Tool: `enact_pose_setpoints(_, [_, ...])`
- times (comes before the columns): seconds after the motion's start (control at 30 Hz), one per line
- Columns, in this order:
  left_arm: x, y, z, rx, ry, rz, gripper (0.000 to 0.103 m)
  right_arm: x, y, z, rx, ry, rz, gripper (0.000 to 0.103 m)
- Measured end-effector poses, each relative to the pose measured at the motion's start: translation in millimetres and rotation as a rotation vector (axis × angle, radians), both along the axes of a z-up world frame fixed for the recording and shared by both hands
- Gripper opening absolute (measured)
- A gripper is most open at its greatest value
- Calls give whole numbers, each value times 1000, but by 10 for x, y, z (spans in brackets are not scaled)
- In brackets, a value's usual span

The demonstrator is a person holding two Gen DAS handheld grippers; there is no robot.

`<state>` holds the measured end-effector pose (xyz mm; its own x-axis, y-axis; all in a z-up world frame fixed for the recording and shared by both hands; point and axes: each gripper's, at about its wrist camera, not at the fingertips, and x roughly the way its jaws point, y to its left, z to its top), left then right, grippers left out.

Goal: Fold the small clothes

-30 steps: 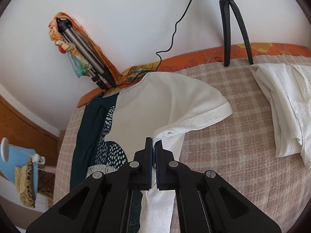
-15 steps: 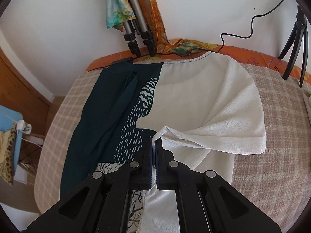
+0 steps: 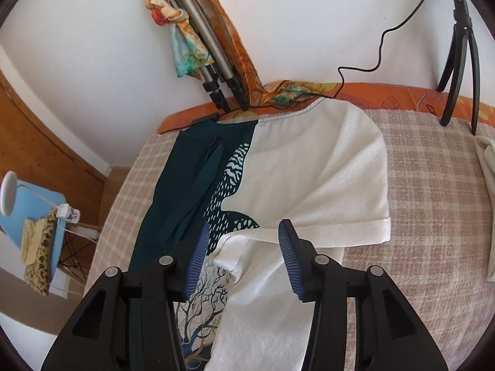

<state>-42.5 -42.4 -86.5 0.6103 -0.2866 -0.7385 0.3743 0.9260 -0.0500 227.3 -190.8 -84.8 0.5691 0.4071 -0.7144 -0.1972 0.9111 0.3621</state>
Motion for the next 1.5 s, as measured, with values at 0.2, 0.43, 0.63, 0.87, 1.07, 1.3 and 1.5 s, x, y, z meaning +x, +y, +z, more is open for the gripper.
enact_pose_setpoints(0.2, [322, 28, 241, -43, 12, -41, 35, 64, -784, -165, 57, 56, -222, 48])
enact_pose_setpoints(0.43, [603, 60, 229, -70, 13, -28, 35, 333, -1110, -596, 139, 142, -280, 48])
enact_pose_setpoints(0.63, [758, 197, 133, -97, 71, 7, 35, 536, -963, -646, 160, 135, -177, 11])
enact_pose_setpoints(0.87, [786, 339, 179, -134, 76, 24, 35, 675, -700, -381, 175, 95, -127, 1])
enact_pose_setpoints(1.07, [835, 447, 123, -144, 105, 54, 35, 970, -239, -129, 97, 56, -73, 0])
enact_pose_setpoints(1.3, [908, 613, 51, -147, 124, 108, 35, 1394, 223, -219, 49, 66, -37, 0])
enact_pose_setpoints(1.5, [941, 614, 28, -130, 122, 112, 35, 1610, 508, -459, -66, 101, -28, 1])
